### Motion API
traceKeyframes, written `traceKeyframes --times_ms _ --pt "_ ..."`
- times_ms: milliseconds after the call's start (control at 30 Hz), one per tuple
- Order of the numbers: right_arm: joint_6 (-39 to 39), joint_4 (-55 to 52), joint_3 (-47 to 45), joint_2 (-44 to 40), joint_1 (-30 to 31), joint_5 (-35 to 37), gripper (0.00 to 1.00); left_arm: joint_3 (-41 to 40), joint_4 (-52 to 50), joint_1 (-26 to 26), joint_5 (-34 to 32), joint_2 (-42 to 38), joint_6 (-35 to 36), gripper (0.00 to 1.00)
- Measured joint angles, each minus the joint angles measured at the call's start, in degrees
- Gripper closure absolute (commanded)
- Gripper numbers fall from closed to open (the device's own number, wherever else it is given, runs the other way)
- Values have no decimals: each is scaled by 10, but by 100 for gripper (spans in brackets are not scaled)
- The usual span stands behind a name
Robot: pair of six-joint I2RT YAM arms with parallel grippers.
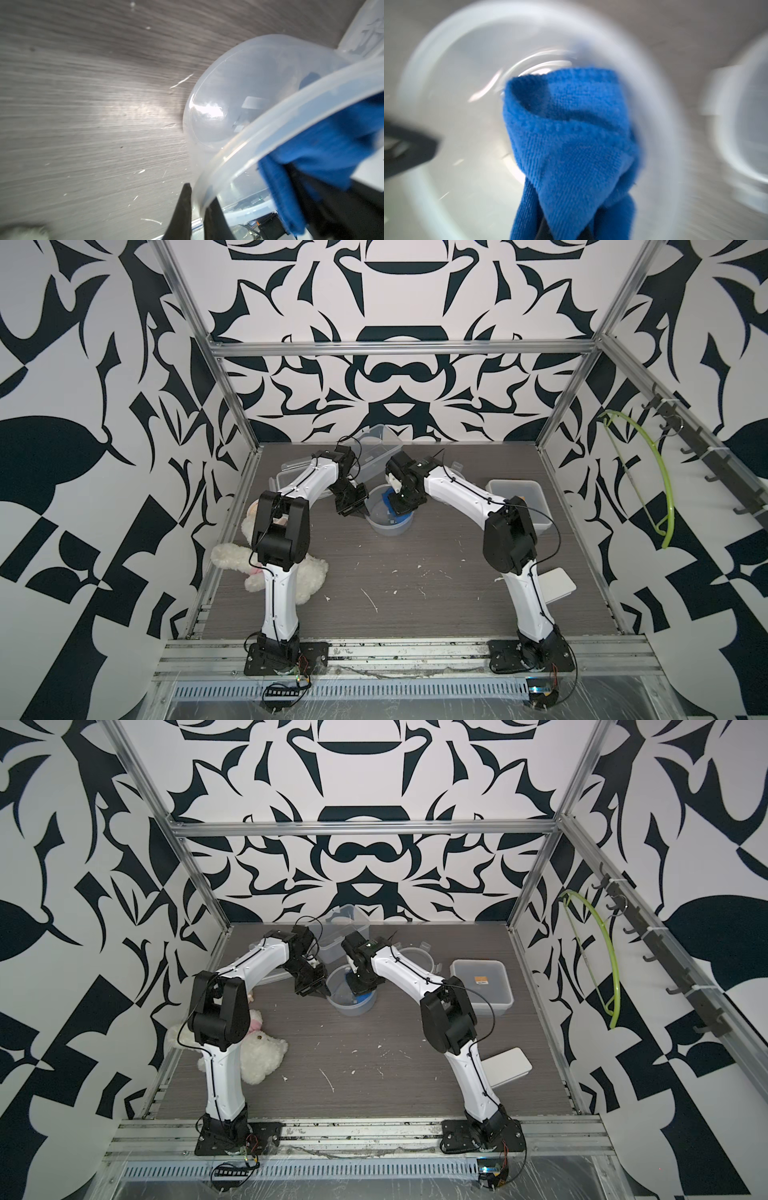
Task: Wipe the insides of the lunch boxes
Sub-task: Wipe the dirt inside the lunch box.
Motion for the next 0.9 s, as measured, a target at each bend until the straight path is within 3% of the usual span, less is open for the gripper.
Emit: traceKeyframes --times_ms 133,233,300,400,567,733,833,900 --pt "2 -30 169 81 -7 81 100 11 26 -6 -3 0 -2 100" --pt "2 -50 319 170 -8 87 100 13 52 -9 -12 0 -9 100" --pt "2 -47 373 212 -8 59 100 14 60 -10 -20 0 -14 100" --pt "1 -14 351 228 -7 -22 100 13 52 -12 -31 2 -16 100" --pt "9 82 176 171 -8 -177 100 14 30 -16 -37 8 -16 100" --pt "-9 64 124 131 -9 -300 100 22 6 -17 -40 18 -11 100" --pt "-51 2 125 116 -8 -313 100 30 -6 -18 -40 24 -6 100" --pt "-80 -61 144 116 -7 -278 100 33 -10 -18 -39 27 -1 100"
